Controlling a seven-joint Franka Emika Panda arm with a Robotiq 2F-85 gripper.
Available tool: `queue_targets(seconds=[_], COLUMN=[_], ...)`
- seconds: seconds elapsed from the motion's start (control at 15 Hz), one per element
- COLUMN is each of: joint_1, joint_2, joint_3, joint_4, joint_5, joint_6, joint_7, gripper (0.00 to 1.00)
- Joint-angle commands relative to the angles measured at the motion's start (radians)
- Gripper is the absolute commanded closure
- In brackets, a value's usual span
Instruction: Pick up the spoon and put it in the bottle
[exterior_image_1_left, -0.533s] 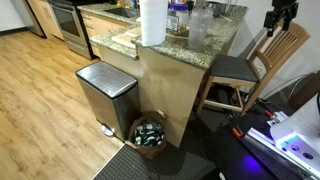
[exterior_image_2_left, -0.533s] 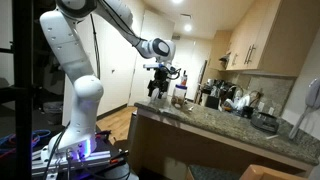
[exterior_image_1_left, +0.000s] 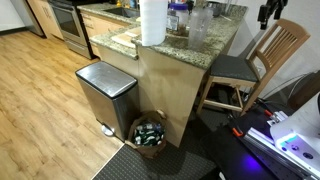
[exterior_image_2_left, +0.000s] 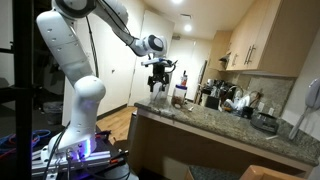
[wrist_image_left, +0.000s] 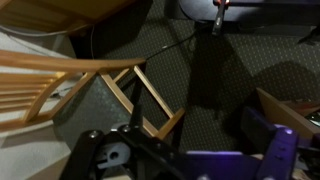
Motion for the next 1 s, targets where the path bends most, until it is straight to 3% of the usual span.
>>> queue_targets(seconds=[0.0, 0.13, 0.2, 0.47, 0.93], joint_1=[0.122, 0.179, 0.15, 0.185, 0.068], joint_2=[-0.052, -0.046, -0.057, -0.066, -0.008], joint_3=[0.105, 0.176, 0.14, 0.199, -0.016], joint_4=[0.037, 0.088, 0.049, 0.071, 0.228], joint_5=[0.082, 0.179, 0.122, 0.138, 0.23], joint_6=[0.04, 0.076, 0.051, 0.075, 0.289], joint_7=[0.065, 0.196, 0.129, 0.197, 0.201], gripper=[0.0, 0.0, 0.0, 0.0, 0.0])
